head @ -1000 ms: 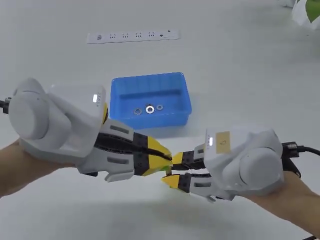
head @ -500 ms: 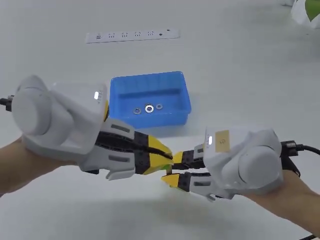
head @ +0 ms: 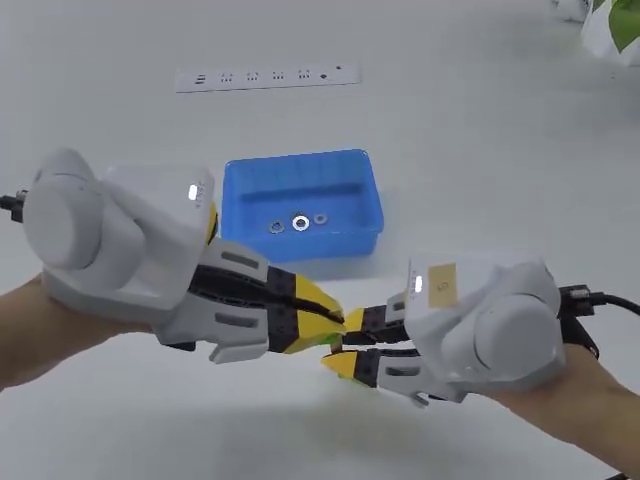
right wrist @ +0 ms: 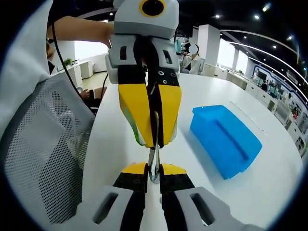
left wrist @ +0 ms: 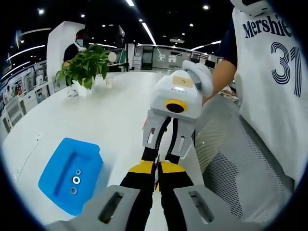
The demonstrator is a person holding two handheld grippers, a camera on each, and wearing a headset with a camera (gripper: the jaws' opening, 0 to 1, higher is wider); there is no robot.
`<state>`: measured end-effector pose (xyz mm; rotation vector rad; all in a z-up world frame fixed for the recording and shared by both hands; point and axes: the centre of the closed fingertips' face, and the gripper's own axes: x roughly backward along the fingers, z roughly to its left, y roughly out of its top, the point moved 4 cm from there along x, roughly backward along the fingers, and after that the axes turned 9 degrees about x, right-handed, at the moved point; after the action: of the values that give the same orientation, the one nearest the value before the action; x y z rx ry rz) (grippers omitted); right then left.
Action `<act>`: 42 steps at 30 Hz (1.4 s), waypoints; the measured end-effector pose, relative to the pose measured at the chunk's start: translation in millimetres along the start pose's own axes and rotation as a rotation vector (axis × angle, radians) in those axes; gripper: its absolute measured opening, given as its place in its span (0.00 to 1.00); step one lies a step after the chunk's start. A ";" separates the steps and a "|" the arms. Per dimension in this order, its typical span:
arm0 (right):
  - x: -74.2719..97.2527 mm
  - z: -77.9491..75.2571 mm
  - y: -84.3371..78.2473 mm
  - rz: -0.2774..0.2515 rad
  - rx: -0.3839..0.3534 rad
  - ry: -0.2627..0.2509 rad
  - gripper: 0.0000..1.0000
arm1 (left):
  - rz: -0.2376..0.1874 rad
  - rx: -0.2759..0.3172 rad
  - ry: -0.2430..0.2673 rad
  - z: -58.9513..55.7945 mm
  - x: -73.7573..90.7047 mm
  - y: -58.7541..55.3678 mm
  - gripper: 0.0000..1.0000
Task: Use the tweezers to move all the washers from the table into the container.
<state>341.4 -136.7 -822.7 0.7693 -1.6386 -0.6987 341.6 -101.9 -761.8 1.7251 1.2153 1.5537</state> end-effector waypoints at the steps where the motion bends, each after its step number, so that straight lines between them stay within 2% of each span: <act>1: 0.3 -0.6 1.6 -0.003 0.000 -0.002 0.10 | -0.004 0.000 0.003 0.1 1.7 0.9 0.06; 10: 0.3 -7.4 22.3 -0.017 0.042 -0.008 0.10 | -0.018 -0.021 0.029 -0.7 21.4 10.5 0.06; 13: 1.7 -11.6 31.5 -0.030 0.056 -0.014 0.10 | -0.011 -0.039 0.036 0.3 28.6 18.1 0.06; 23: 13.7 -45.5 62.8 -0.051 0.128 -0.067 0.10 | -0.019 -0.126 0.076 17.1 54.7 51.2 0.06; 27: 17.9 -59.7 73.2 -0.071 0.139 -0.088 0.10 | -0.048 -0.143 0.090 22.2 61.4 63.0 0.06; 32: 17.8 -75.0 81.3 -0.078 0.159 -0.106 0.10 | -0.057 -0.164 0.108 34.0 67.8 73.2 0.06; 42: 8.7 -104.0 79.5 -0.071 0.165 -0.132 0.10 | -0.036 -0.180 0.117 65.0 70.3 77.3 0.06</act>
<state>432.7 -99.7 -736.0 0.9197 -1.8128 -0.6831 421.2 -65.0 -675.5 1.5085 1.1179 1.7074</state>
